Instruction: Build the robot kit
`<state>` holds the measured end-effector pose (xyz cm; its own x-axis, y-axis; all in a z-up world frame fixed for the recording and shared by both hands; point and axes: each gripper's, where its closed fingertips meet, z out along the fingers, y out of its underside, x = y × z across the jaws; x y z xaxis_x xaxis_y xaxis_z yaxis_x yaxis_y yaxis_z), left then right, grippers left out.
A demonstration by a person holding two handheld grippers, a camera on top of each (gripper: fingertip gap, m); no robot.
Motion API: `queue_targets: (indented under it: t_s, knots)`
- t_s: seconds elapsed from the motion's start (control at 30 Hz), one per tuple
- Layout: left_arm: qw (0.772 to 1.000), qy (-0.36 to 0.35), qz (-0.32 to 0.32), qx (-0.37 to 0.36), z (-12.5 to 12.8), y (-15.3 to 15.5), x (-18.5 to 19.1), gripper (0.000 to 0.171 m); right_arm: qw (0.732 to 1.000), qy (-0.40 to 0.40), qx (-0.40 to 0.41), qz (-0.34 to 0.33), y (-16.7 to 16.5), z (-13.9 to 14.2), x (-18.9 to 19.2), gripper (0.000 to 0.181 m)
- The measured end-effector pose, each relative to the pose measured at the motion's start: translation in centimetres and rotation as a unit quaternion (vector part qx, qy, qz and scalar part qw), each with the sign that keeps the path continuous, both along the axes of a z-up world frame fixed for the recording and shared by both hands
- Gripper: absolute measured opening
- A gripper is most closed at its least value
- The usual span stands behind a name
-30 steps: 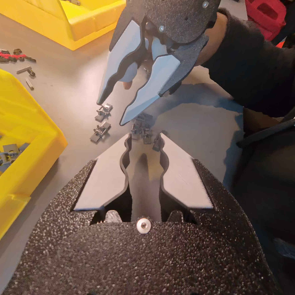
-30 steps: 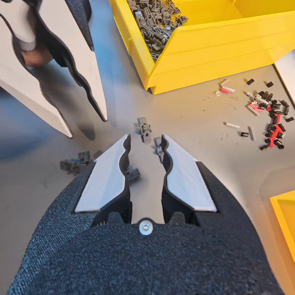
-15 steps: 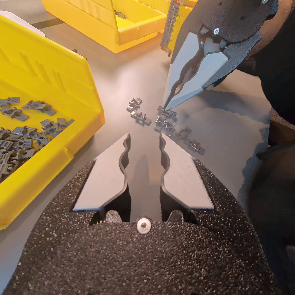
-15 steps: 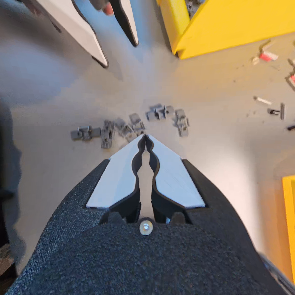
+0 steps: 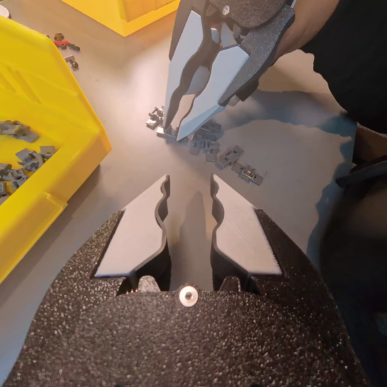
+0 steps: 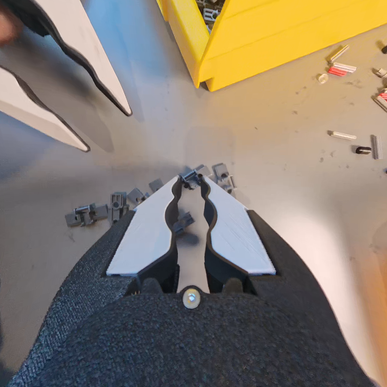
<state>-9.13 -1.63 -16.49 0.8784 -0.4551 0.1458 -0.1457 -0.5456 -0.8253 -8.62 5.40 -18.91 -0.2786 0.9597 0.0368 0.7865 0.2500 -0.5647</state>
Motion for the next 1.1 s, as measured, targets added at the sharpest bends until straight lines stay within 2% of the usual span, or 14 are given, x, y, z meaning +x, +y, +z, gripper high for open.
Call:
queue_targets:
  t_s: [0.17, 0.23, 0.3, 0.4, 0.47, 0.53, 0.63, 0.73, 0.8, 0.87, 1.0, 1.1]
  knots:
    - [1.000, -0.015, 0.000, 0.014, 0.7, 0.2, -0.1, 0.035, 0.998, -0.053, 0.026, 0.013, 0.5, 0.7, 3.6, 0.018]
    - [1.000, -0.017, 0.000, 0.017, 0.8, 0.4, -0.1, 0.035, 0.998, -0.038, 0.048, 0.003, 1.3, 1.5, 3.2, 0.028]
    - [1.000, -0.014, 0.003, 0.022, 1.0, 0.5, -0.2, 0.035, 0.999, -0.014, 0.036, -0.010, 1.7, 2.0, 1.9, 0.029]
    - [0.999, -0.002, 0.024, 0.038, 1.8, 0.6, -1.1, 0.034, 0.999, 0.002, 0.037, -0.025, 2.9, 1.0, -0.1, 0.032]
    - [0.997, 0.008, 0.048, 0.053, 2.8, 0.7, -2.5, 0.034, 0.999, -0.003, 0.035, -0.031, 3.1, 0.1, -0.7, 0.031]
    - [0.995, 0.029, 0.075, 0.062, 3.8, 0.8, -4.5, 0.033, 0.999, 0.001, 0.022, -0.030, 2.7, 0.0, -0.7, 0.017]
    - [0.990, 0.068, 0.107, 0.062, 5.1, 1.1, -8.0, 0.033, 0.998, -0.018, 0.048, -0.031, 2.8, 0.5, 1.3, 0.017]
    - [0.984, 0.116, 0.124, 0.057, 6.4, 2.0, -11.1, 0.033, 0.999, -0.033, 0.039, -0.018, 1.4, 0.7, 4.0, 0.018]
    - [0.981, 0.145, 0.123, 0.035, 6.6, 2.9, -12.7, 0.033, 0.998, -0.016, 0.054, -0.032, 1.7, 0.8, 4.5, 0.031]
    - [0.975, 0.186, 0.119, -0.002, 6.1, 3.9, -14.3, 0.033, 0.998, 0.028, 0.033, -0.046, 1.3, 2.0, 4.5, 0.036]
    - [0.954, 0.258, 0.070, -0.136, 2.5, 4.5, -16.4, 0.028, 0.991, 0.121, 0.007, -0.052, 0.6, 4.8, 4.6, 0.036]
    - [0.931, 0.285, 0.030, -0.224, 0.2, 4.0, -17.1, 0.026, 0.986, 0.157, -0.016, -0.054, 0.2, 5.4, 5.2, 0.036]
